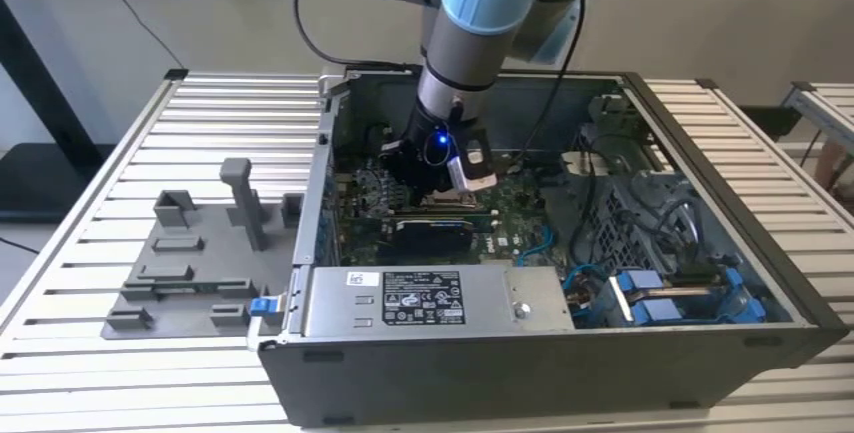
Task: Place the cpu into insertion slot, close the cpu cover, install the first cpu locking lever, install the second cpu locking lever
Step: 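Install the second cpu locking lever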
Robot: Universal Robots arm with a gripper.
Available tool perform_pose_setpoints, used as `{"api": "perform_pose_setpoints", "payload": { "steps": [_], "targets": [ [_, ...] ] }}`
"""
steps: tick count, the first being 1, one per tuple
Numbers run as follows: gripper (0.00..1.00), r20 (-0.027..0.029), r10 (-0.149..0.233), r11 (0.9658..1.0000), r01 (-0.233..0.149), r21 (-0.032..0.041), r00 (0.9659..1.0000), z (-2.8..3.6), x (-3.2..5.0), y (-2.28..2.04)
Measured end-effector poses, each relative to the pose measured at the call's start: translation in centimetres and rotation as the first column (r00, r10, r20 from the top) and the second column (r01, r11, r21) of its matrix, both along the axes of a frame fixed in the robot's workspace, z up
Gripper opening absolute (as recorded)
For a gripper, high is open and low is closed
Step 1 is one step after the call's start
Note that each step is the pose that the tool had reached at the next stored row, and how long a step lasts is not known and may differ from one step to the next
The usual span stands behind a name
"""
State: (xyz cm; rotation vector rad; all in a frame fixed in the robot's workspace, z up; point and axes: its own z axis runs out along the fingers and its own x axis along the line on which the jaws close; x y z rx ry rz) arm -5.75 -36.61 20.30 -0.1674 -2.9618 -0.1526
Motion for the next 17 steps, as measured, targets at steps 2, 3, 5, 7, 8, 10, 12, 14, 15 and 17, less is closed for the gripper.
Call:
{"api": "perform_pose_setpoints", "payload": {
  "steps": [2, 3, 5, 7, 8, 10, 12, 14, 15, 17],
  "targets": [
    [0.11, -0.0001, 0.000, 1.0000, 0.000, -0.0002, 1.0000, -0.08, 0.00, 0.00],
    [0.11, -0.0001, 0.000, 1.0000, 0.000, -0.0002, 1.0000, -0.11, 0.00, 0.00],
    [0.11, -0.0001, 0.000, 1.0000, 0.000, -0.0002, 1.0000, -0.17, -0.01, 0.00],
    [0.11, -0.0001, 0.000, 1.0000, 0.000, -0.0003, 1.0000, -0.23, -0.01, -0.01],
    [0.11, -0.0002, 0.000, 1.0000, 0.000, -0.0003, 1.0000, -0.25, -0.01, -0.01],
    [0.11, -0.0001, 0.000, 1.0000, 0.000, -0.0002, 1.0000, -0.30, -0.01, 0.00],
    [0.11, -0.0002, 0.000, 1.0000, 0.000, -0.0003, 1.0000, -0.32, 0.00, 0.00],
    [0.11, -0.0001, 0.000, 1.0000, 0.000, -0.0001, 1.0000, -0.36, -0.01, 0.00],
    [0.11, 0.0000, 0.000, 1.0000, 0.000, 0.0001, 1.0000, -0.40, 0.00, 0.00],
    [0.11, 0.0000, 0.000, 1.0000, 0.000, 0.0000, 1.0000, -0.48, 0.00, 0.00]
  ]
}}
